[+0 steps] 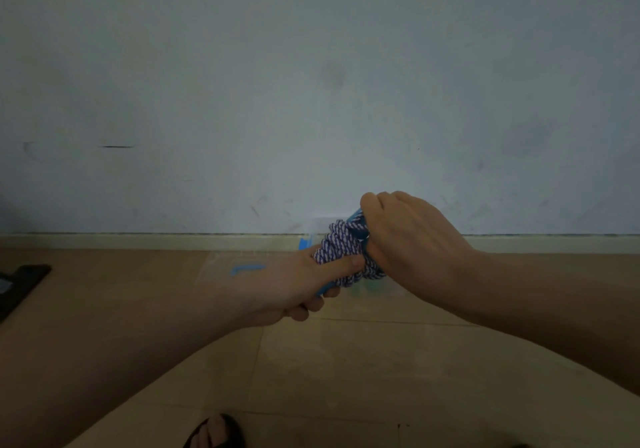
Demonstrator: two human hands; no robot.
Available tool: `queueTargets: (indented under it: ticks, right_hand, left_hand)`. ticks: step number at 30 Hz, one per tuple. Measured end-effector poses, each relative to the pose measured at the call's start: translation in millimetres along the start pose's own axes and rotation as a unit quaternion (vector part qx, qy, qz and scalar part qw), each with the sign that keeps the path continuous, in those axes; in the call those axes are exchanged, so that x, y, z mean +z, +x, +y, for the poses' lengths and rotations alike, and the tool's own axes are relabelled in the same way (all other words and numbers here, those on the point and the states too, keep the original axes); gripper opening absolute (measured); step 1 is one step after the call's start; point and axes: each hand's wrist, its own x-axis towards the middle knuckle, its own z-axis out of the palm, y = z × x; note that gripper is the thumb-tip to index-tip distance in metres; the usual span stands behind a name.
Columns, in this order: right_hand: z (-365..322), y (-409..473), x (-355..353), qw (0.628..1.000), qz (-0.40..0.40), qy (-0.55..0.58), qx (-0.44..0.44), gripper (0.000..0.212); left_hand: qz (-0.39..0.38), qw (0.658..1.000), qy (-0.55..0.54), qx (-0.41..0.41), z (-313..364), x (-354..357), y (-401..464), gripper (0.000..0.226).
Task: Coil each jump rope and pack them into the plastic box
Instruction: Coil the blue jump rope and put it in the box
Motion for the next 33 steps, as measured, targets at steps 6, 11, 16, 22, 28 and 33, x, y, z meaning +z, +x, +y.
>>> queueTargets:
  ticks: [6, 11, 16, 22, 28, 33]
  right_hand:
    - [9.7, -0.3, -1.1, 0.978, -0.049, 0.177, 0.097, 0.024]
    - [25.1, -0.4, -4.5, 0.909, -0.114, 0.369, 0.159, 0.022]
    - [35.5, -5.8, -9.1, 0.788, -0.160, 0.566, 0.183, 0.009]
    - [40.0, -1.4, 0.2, 0.626, -0.082, 0.718, 0.294, 0.010]
    - [49.0, 1.1, 5.2, 0.595, -0.031, 0.725, 0.345, 0.012]
    - [55.7, 5.2, 9.8, 0.597, -0.024, 0.723, 0.348, 0.012]
  left_hand:
    - [-0.002, 1.000, 0.004, -0.005, -5.9, 0.6, 3.0, 0.042]
    - [-0.020, 1.000, -0.002, -0.008, -10.0, -3.0, 0.0, 0.047]
    - [-0.046, 0.999, 0.007, -0.001, -11.6, -8.9, -5.6, 0.041]
    - [-0.038, 0.999, -0.002, 0.019, -5.2, -12.7, -9.2, 0.057]
    - [-0.027, 0.998, -0.009, 0.053, -4.1, -12.9, -8.7, 0.043]
    - [0.001, 0.998, -0.015, 0.065, -3.5, -12.7, -3.5, 0.043]
